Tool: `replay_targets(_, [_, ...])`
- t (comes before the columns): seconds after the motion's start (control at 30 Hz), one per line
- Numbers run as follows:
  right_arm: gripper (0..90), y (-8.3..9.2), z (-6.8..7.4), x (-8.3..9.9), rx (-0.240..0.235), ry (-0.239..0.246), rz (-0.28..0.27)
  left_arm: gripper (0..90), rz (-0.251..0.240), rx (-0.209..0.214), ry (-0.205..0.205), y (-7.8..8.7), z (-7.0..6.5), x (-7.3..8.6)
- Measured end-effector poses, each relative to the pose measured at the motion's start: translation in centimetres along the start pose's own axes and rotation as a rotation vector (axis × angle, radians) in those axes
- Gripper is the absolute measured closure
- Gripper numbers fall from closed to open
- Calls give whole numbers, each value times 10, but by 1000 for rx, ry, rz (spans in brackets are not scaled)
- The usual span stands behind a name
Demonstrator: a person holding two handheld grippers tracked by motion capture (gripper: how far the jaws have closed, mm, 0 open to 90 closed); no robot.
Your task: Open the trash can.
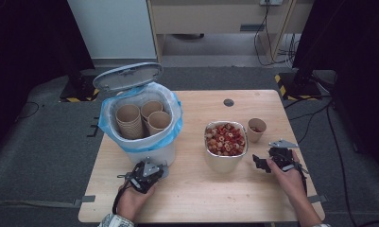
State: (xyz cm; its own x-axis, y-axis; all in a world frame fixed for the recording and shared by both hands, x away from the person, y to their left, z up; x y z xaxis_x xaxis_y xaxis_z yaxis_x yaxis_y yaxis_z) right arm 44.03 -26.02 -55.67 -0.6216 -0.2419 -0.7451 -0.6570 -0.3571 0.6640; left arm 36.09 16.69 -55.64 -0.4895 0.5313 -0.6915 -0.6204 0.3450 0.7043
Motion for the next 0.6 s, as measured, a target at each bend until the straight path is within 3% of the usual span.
replay_targets(0.43, [52,14,-11,-19,6,2,-7,900,-3,3,1,0,0,0])
replay_targets(0.6, [58,15,-13,-29,-19,0,-7,900,-2,3,2,0,0,0])
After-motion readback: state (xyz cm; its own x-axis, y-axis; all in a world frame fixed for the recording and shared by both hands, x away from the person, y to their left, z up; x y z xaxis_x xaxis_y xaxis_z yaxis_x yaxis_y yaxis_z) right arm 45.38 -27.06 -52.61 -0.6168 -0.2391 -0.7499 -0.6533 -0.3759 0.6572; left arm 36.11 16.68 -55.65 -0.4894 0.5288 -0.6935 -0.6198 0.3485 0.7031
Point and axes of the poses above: each handheld gripper's, and its own axes: y roughly backward along the jaws, x roughly out of its underside, z roughly to its left, the point moved 6 cm from there along -y, roughly forward along the jaws, and after that the axes turned 6 degrees about -x, right-handed, at the moved point
